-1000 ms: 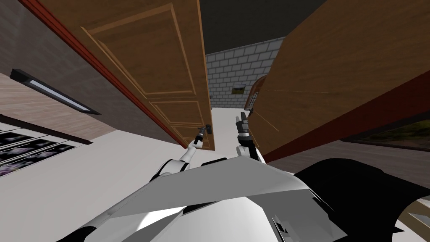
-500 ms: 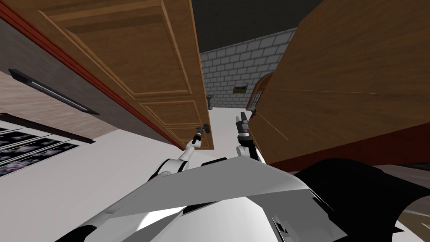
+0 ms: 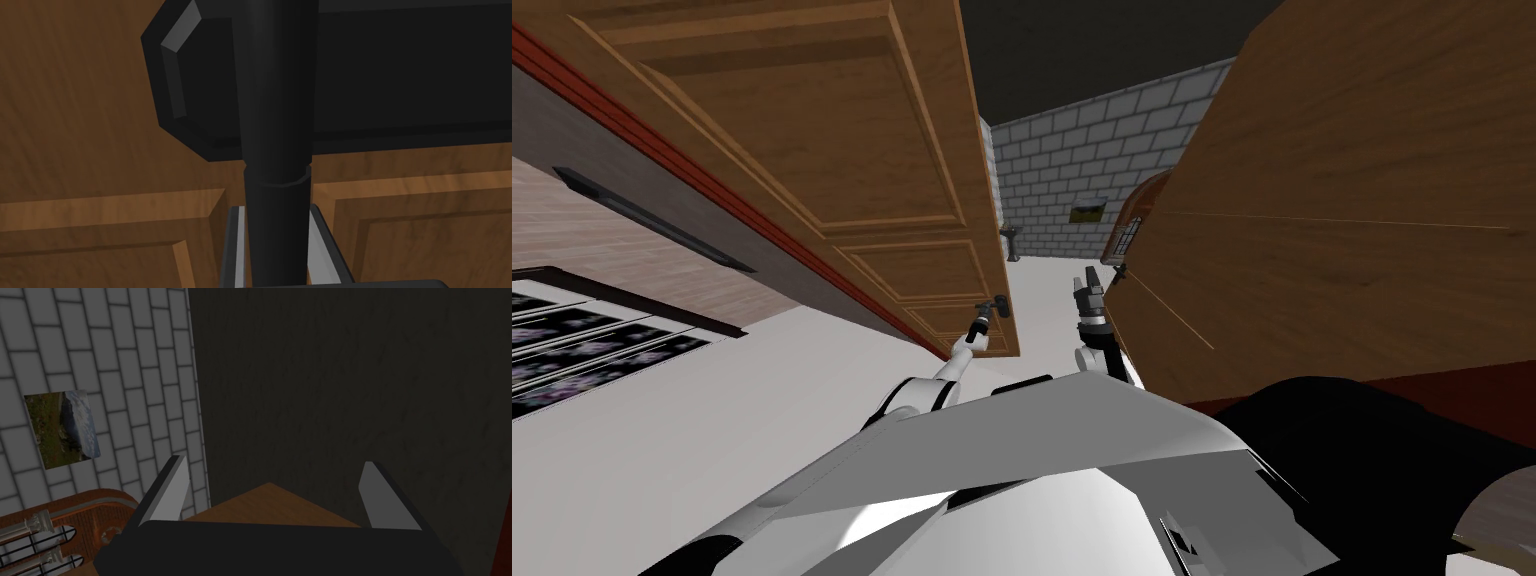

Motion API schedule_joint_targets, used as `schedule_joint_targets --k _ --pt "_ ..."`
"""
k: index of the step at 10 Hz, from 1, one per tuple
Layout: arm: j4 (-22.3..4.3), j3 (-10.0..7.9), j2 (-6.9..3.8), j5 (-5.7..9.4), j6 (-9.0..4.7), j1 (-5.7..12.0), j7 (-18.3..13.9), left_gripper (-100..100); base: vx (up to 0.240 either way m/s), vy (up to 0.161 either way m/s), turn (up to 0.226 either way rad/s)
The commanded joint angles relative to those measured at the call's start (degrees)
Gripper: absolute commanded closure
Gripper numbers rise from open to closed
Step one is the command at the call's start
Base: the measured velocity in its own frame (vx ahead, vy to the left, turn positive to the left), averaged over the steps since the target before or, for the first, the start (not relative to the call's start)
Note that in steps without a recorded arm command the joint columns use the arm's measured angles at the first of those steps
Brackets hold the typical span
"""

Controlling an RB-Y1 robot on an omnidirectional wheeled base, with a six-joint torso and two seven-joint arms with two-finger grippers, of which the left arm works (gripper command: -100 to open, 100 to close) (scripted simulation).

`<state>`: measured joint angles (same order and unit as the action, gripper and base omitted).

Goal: Push the door open

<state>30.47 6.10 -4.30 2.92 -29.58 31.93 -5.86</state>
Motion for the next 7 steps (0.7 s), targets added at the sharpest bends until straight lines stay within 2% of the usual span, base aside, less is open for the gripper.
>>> schedule_joint_targets --k 1,2,3,7 --pt "2.9 -0.09 -0.77 -0.05 1.42 -1.47 0.1 100 0.002 0.002 -0.019" --pt "3.2 -0.09 -0.77 -0.05 1.42 -1.47 0.1 100 -0.012 0.013 -0.024" --pt "3.1 -1.27 -1.20 0.34 1.44 -1.55 0.5 100 0.065 -0.116 0.063" --pt "3.0 -3.21 -1.79 0.98 1.48 -1.68 1.2 100 0.133 -0.157 0.087"
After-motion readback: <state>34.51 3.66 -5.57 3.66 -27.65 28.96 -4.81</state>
